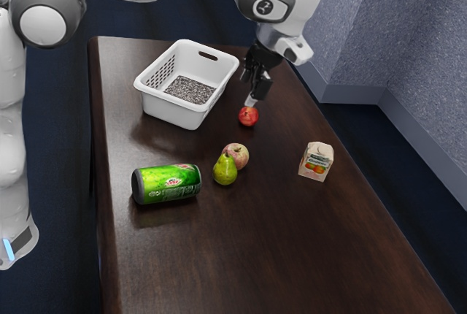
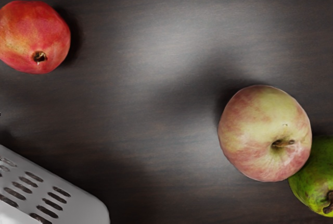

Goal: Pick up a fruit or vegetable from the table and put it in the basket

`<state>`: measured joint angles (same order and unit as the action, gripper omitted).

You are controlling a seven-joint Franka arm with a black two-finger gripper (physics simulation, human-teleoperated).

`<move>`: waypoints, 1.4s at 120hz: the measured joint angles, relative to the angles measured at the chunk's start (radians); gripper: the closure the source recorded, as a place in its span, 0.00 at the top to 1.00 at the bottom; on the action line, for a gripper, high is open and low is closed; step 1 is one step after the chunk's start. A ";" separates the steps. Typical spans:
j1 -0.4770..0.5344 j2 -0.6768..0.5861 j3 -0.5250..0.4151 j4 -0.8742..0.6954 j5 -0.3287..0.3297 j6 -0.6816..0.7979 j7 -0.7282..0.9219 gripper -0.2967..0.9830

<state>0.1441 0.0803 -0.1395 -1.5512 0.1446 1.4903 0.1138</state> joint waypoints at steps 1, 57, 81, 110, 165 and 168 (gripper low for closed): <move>0.000 0.001 0.000 -0.002 0.001 0.004 0.008 0.77; 0.063 -0.136 0.082 -0.203 0.049 0.189 0.323 0.77; 0.290 -0.063 -0.096 -0.135 0.071 0.235 0.401 0.77; 0.505 -0.027 -0.253 -0.081 0.090 0.255 0.476 0.77; 0.515 0.137 -0.342 0.005 0.120 0.271 0.552 0.77; 0.515 0.141 -0.342 0.005 0.119 0.272 0.555 0.77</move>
<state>0.6589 0.2213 -0.4816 -1.5460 0.2636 1.7624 0.6688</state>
